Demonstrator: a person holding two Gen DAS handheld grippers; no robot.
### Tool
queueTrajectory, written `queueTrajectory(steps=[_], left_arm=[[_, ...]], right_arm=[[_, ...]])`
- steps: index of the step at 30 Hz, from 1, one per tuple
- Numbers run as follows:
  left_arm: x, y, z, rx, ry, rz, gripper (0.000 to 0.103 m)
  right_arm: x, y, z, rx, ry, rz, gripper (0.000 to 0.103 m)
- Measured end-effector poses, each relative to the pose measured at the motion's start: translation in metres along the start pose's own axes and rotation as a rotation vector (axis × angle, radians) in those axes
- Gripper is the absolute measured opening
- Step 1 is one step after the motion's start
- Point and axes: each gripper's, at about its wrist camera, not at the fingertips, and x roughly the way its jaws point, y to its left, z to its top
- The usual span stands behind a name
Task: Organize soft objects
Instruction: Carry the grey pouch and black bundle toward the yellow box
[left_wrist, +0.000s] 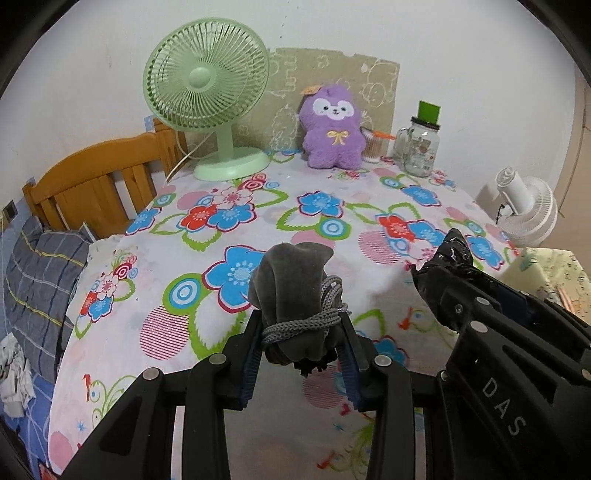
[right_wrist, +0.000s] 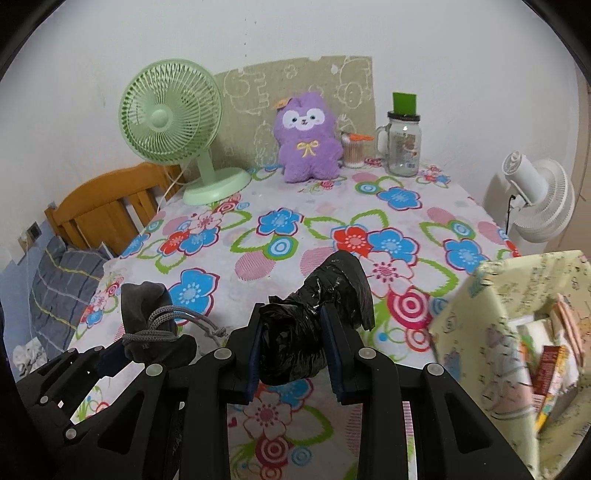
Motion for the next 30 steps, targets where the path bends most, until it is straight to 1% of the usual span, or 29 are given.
queueTrajectory(steps=[8,19,30], left_arm=[[-0.035,-0.020,-0.008,0.015,-0.050,-0.001,0.038],[-0.085,-0.056,-0.012,0.051,-0.126,-0.027,0.038],[-0.119,-0.092,-0.008,0.080,-0.185,-0.058,0.038]], right_arm=[[-0.040,-0.014,-0.007,0.008,-0.049,0.006,0.033],[-0.097,-0.040,-0.009,0.019,-0.116,0.004,0.033],[-0.144,-0.067,-0.005,0.016,-0.167,-0.010,0.033]])
